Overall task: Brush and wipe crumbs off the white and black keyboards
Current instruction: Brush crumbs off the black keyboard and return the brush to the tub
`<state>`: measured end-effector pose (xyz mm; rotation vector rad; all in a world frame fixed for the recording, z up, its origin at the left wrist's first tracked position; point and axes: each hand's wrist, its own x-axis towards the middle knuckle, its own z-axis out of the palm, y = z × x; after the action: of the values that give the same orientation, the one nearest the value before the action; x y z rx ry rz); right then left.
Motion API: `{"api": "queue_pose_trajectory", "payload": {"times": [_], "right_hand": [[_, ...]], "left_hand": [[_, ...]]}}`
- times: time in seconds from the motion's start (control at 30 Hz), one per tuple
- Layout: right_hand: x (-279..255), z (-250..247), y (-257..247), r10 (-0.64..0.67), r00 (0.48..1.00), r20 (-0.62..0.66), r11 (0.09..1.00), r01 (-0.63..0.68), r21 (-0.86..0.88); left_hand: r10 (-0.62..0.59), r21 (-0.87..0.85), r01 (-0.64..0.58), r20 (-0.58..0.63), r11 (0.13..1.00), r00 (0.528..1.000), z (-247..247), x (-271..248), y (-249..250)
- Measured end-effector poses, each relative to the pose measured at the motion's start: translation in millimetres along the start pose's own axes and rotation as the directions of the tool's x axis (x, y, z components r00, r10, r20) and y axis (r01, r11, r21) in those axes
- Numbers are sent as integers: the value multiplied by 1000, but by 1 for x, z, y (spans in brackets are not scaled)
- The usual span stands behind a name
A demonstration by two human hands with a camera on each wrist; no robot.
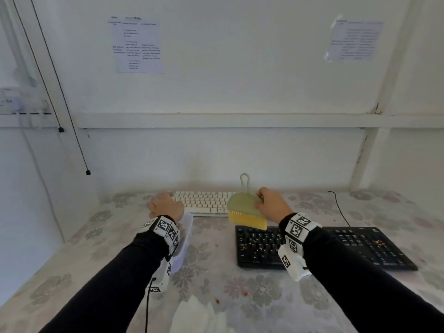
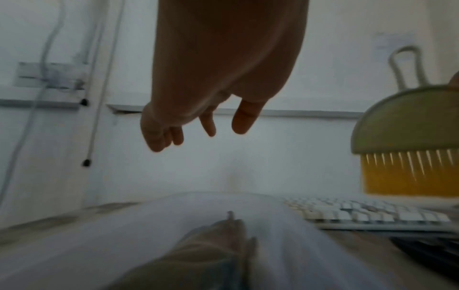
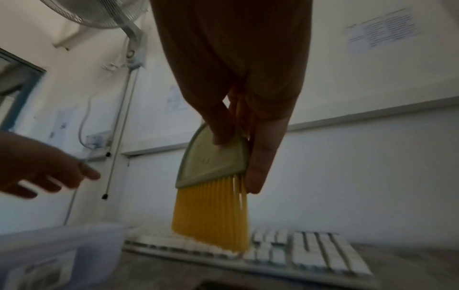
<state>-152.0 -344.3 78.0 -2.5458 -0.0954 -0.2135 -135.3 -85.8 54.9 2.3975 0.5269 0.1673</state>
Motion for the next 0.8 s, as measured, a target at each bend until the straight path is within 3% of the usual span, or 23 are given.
{"api": "queue_pose_trajectory", "payload": {"times": [0.17,0.27,0.37,0.53,0.67,0.7,0.8], "right_hand": [[-11,-14,52,39,995,95,994,-29,-101],[-14,-31,80,51,992,111,985,-32,-167],[-16,-48,105,66,990,127,972,-36,-231],[-16,-67,128,17,971,238,976,36,-216],[-19,-65,132,-67,955,290,990,100,-102],[-20,-63,133,-74,956,285,993,97,-67],[-22,-61,136,-93,960,264,995,98,-5]], "left_hand": [[106,1,-108,204,994,973,53,-31,41],[89,56,-118,370,991,925,81,-50,60],[45,168,-136,456,976,889,100,-64,72],[-58,66,32,436,997,898,124,-73,96],[-74,94,40,387,995,919,138,-68,99],[-33,94,-5,398,996,917,141,-65,97],[-18,16,12,449,1000,893,146,-59,99]]}}
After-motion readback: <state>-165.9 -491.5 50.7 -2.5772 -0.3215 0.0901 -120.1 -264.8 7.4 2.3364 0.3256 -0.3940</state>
